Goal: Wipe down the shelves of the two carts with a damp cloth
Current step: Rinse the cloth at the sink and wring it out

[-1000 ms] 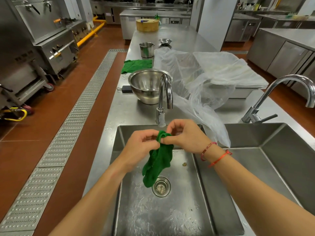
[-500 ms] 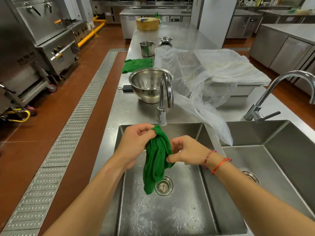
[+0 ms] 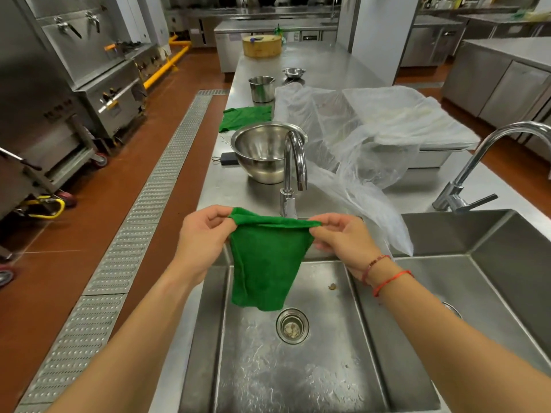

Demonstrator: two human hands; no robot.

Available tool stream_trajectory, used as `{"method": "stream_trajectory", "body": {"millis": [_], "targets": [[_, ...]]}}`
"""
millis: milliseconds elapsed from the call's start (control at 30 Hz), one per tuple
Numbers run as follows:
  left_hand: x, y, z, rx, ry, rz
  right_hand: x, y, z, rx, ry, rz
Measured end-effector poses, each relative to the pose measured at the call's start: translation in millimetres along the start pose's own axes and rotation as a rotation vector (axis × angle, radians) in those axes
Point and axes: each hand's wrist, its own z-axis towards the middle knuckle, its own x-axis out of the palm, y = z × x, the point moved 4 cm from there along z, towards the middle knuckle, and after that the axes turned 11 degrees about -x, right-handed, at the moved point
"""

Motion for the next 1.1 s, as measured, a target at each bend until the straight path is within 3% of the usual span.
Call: {"method": "stream_trajectory", "body": {"millis": [200, 567, 633, 700, 800, 867, 1000, 1100], "targets": [[11, -2, -1, 0.009, -0.006, -0.026, -8, 33, 5, -0.125, -0.086, 0.099], [31, -29, -4, 0.035, 0.076, -0.152, -29, 50, 10, -0.047, -0.178, 0.253], [35, -23, -1, -0.07, 0.247, -0.251, -28, 54, 13, -0.04, -0.2, 0.262], [44, 2, -8, -0.226, 0.467, -0.152, -25, 58, 14, -0.034, -0.211, 0.272], [55, 33, -20, -0.327, 0.528, -0.017, -22, 58, 15, -0.026, -0.206, 0.251], [60, 37, -21, -0.342, 0.545, -0.15, -25, 56, 15, -0.018, -0.226, 0.241], [73, 29, -26, -0.393, 0.77, -0.506, -28, 55, 19, -0.005, -0.281, 0.273], [84, 23, -32, -0.411, 0.865, -0.638, -26, 51, 20, -0.001, -0.27, 0.284]]}}
